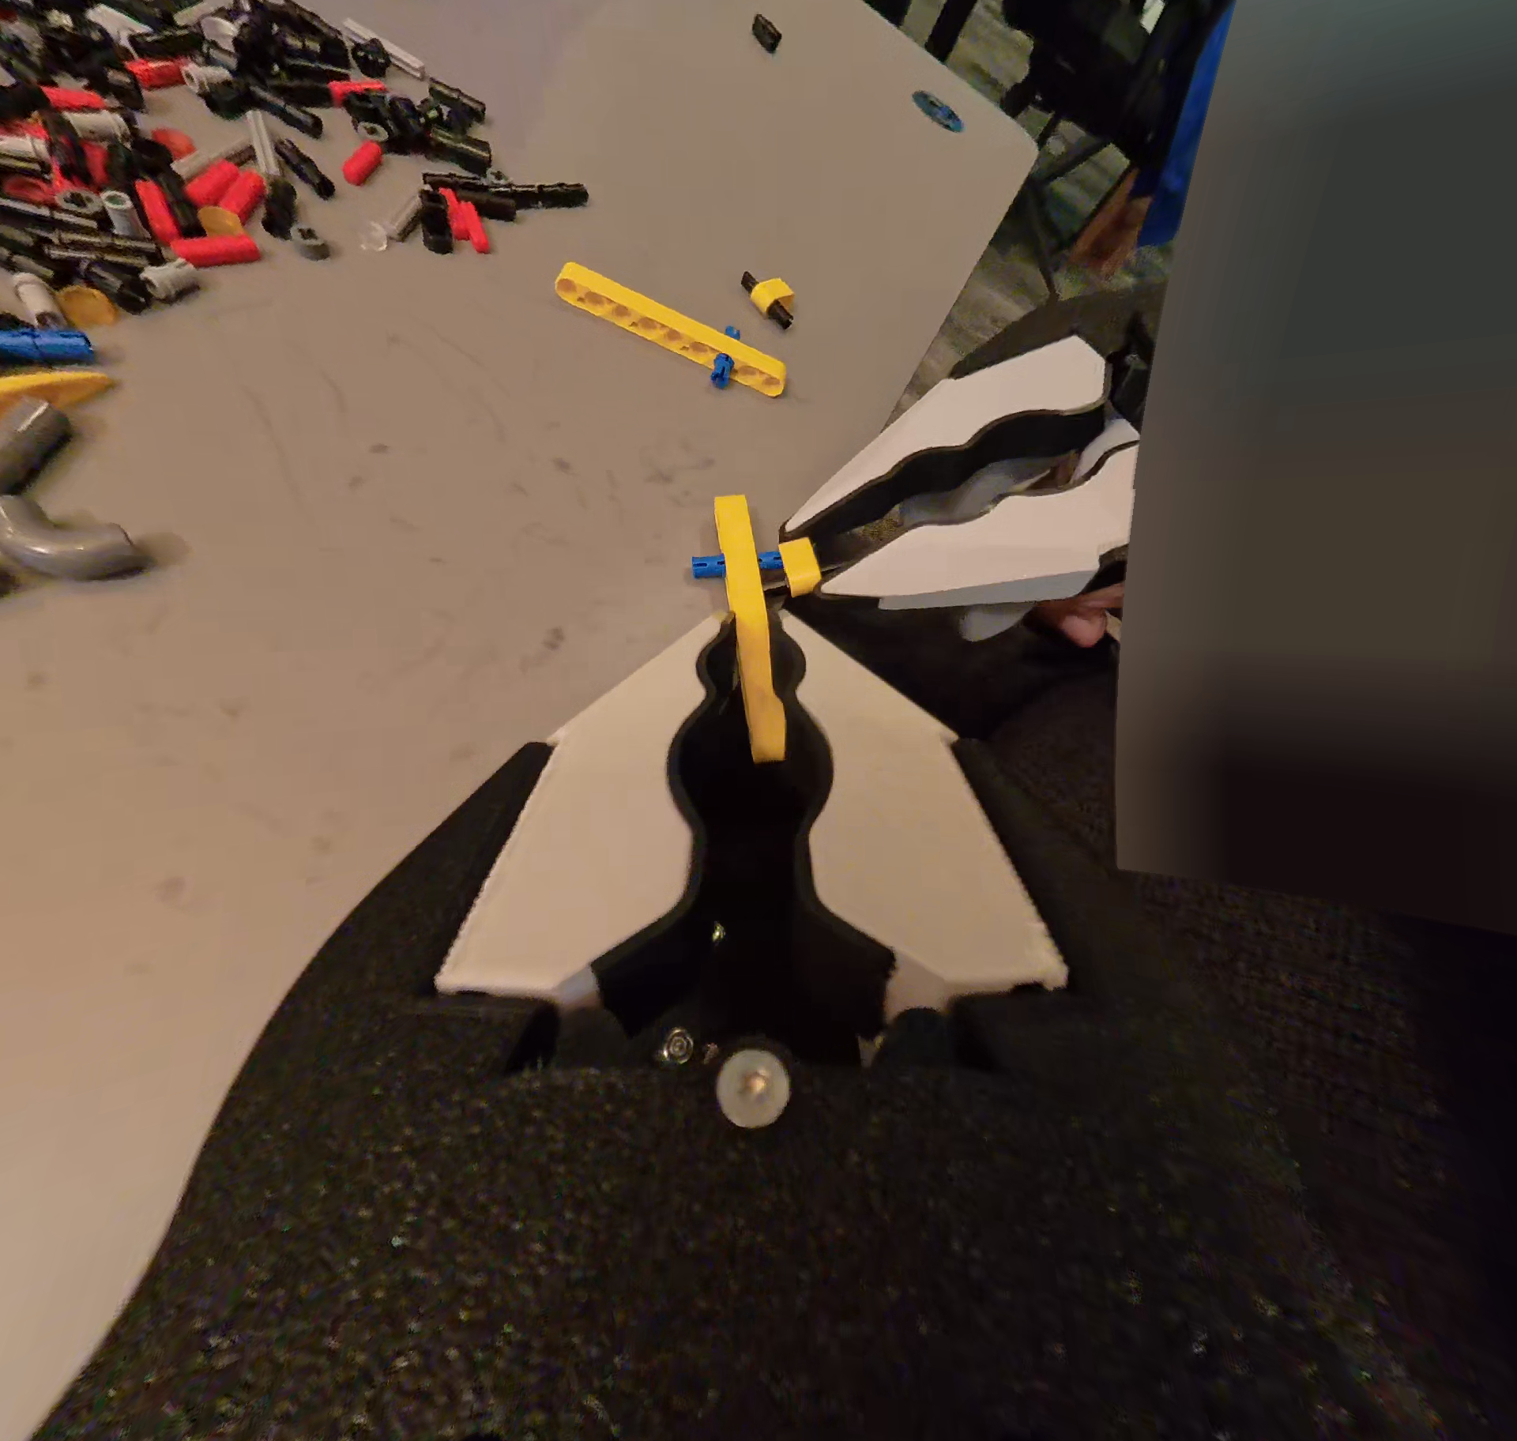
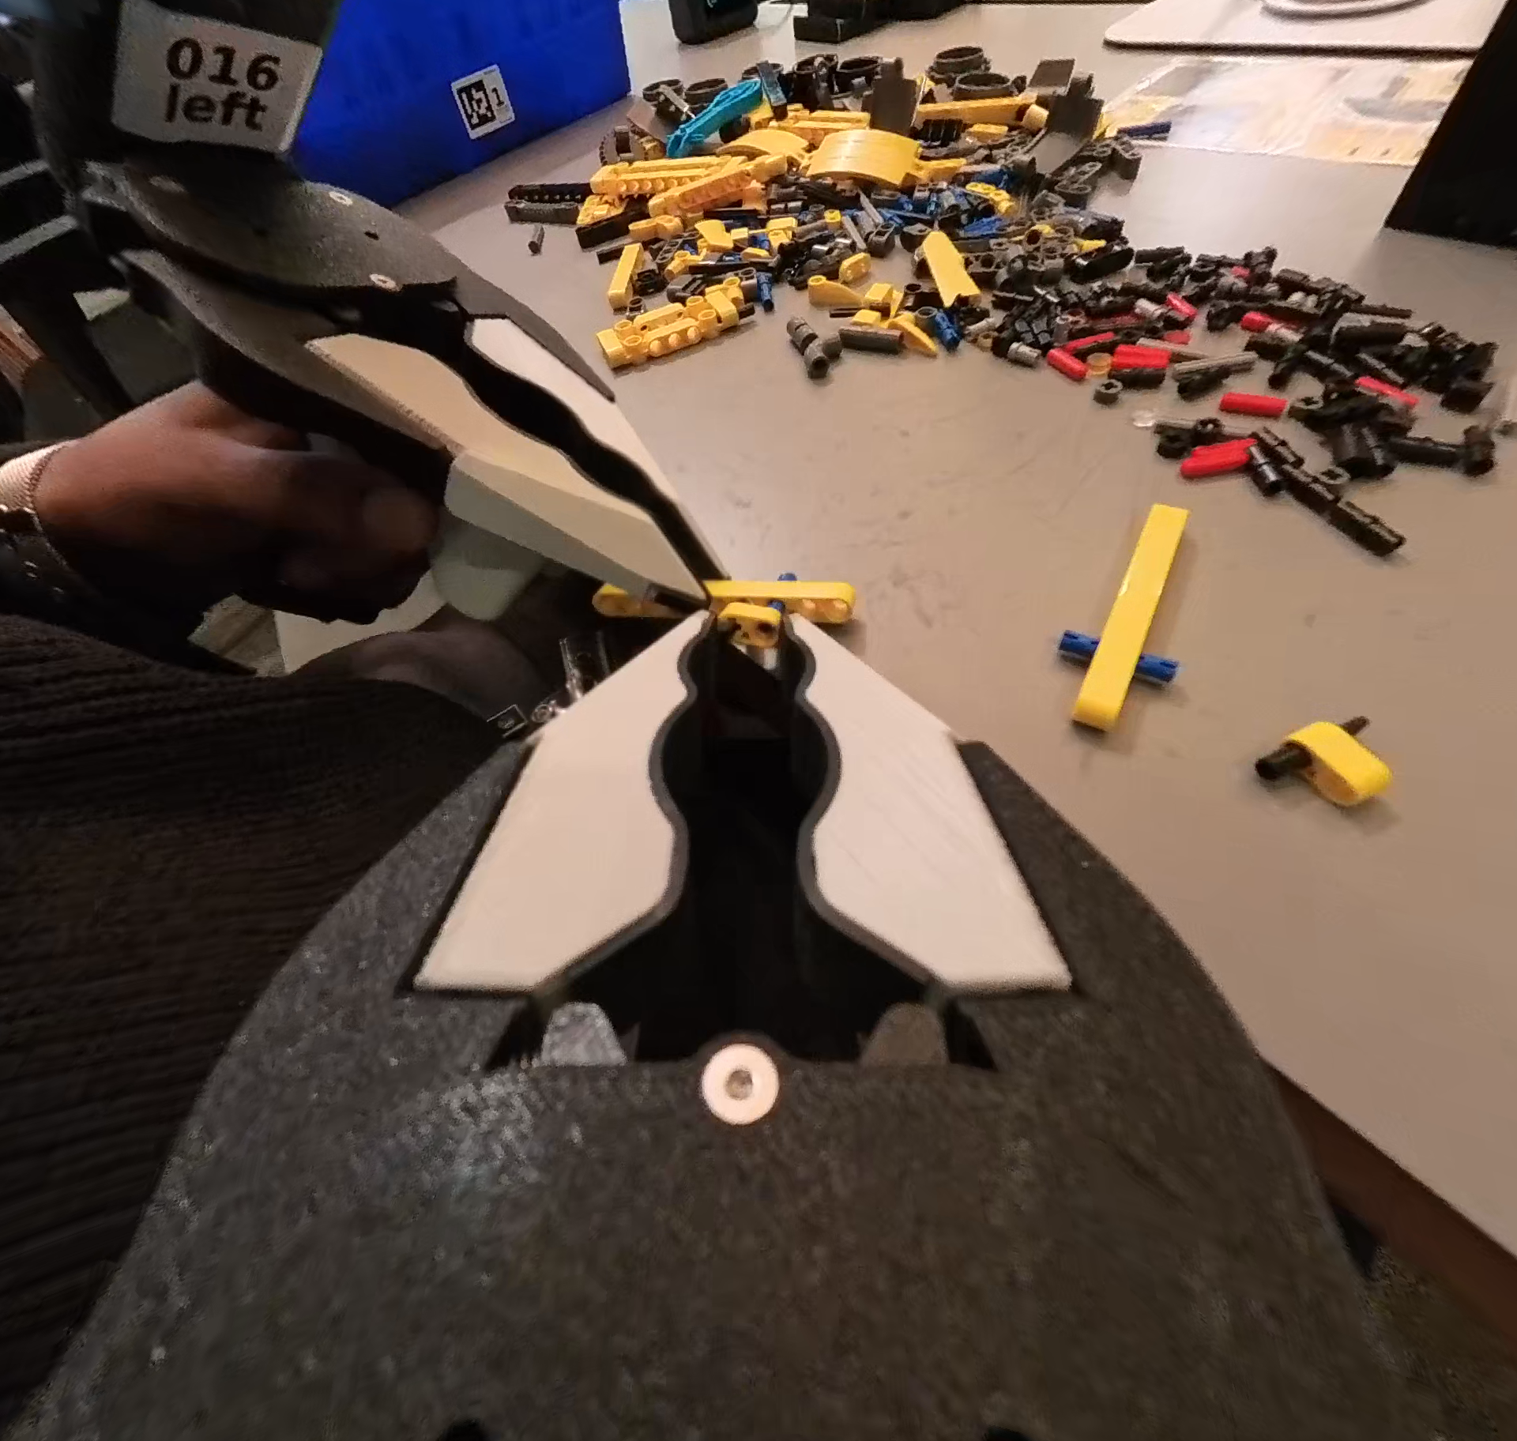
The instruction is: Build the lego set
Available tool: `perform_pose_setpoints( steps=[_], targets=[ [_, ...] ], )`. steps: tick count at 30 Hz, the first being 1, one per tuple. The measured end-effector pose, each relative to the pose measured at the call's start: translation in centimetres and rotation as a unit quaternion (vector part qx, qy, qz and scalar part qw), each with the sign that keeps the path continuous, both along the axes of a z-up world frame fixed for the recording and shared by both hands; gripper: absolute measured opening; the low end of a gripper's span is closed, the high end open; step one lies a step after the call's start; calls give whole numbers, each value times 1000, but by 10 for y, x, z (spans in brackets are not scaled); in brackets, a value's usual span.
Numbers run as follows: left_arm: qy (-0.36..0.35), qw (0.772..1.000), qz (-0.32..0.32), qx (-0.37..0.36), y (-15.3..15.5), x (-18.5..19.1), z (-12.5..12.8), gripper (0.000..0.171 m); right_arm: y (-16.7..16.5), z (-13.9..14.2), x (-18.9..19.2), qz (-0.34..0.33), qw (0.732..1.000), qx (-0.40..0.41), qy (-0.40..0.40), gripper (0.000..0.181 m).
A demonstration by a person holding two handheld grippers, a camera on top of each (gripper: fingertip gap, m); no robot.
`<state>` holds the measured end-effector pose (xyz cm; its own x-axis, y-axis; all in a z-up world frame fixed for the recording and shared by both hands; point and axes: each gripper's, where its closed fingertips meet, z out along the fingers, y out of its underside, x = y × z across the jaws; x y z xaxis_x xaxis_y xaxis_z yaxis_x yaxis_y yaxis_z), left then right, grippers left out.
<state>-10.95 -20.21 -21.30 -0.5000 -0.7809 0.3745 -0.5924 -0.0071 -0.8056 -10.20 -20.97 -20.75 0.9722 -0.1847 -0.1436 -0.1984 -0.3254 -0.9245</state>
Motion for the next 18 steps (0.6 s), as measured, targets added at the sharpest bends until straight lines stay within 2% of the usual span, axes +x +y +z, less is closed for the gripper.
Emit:
perform_pose_setpoints(
  steps=[18],
  targets=[
    [-3, 1000, 6, 9, 0, 2, -1, 8, -2, -7, 1, -31, 996, -32, -74, 15]
  ],
)
